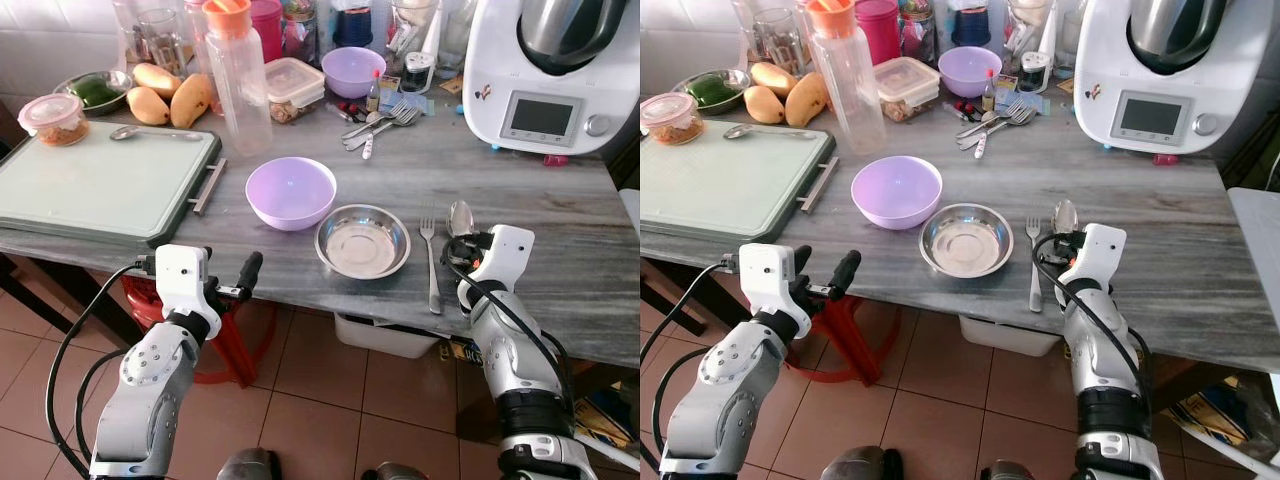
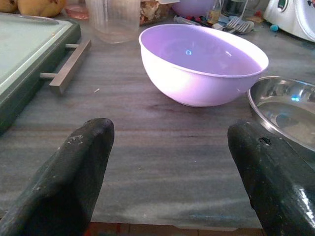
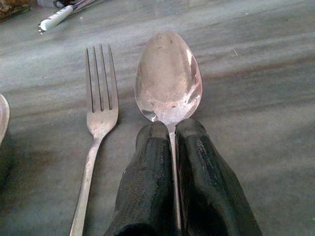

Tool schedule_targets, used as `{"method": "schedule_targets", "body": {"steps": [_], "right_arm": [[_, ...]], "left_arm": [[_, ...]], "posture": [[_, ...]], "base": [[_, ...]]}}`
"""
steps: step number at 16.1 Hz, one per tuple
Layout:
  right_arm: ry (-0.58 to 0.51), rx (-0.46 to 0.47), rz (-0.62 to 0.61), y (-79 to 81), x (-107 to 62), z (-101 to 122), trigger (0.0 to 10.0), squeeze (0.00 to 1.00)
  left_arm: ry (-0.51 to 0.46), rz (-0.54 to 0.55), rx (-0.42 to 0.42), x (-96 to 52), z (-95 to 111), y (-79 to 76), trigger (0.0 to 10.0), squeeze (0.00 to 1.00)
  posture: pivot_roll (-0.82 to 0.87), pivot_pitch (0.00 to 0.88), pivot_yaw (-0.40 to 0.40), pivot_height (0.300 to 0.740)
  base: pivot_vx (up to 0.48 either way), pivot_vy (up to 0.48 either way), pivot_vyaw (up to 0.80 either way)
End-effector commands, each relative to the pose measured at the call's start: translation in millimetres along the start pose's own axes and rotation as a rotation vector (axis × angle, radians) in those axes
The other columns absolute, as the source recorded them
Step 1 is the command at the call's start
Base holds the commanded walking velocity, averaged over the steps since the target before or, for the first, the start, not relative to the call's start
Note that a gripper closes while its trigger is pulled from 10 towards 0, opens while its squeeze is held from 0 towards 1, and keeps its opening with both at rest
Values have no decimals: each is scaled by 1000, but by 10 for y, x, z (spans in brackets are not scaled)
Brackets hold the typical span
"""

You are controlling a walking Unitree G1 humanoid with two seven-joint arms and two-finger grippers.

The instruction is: Setting the table

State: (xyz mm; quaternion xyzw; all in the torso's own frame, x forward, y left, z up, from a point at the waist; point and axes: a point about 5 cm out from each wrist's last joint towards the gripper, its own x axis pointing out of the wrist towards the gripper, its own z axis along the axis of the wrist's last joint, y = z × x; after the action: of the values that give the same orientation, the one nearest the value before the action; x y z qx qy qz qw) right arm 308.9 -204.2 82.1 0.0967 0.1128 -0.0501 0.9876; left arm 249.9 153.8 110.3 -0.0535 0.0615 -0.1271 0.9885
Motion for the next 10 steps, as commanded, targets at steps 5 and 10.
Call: {"method": "schedule_targets", "body": {"steps": [5, 10], "right_arm": [[122, 22, -22, -48, -69, -280, 10000, 1000], [98, 13, -30, -78, -66, -239, 10000, 1000]], "left_arm": [[2, 4, 11, 13, 6, 0, 10000, 0], [2, 5, 9, 13, 4, -3, 10000, 0]], "posture": [[48, 50, 53, 740], [48, 50, 51, 740]], "base": [[0, 0, 0], [0, 0, 0]]}}
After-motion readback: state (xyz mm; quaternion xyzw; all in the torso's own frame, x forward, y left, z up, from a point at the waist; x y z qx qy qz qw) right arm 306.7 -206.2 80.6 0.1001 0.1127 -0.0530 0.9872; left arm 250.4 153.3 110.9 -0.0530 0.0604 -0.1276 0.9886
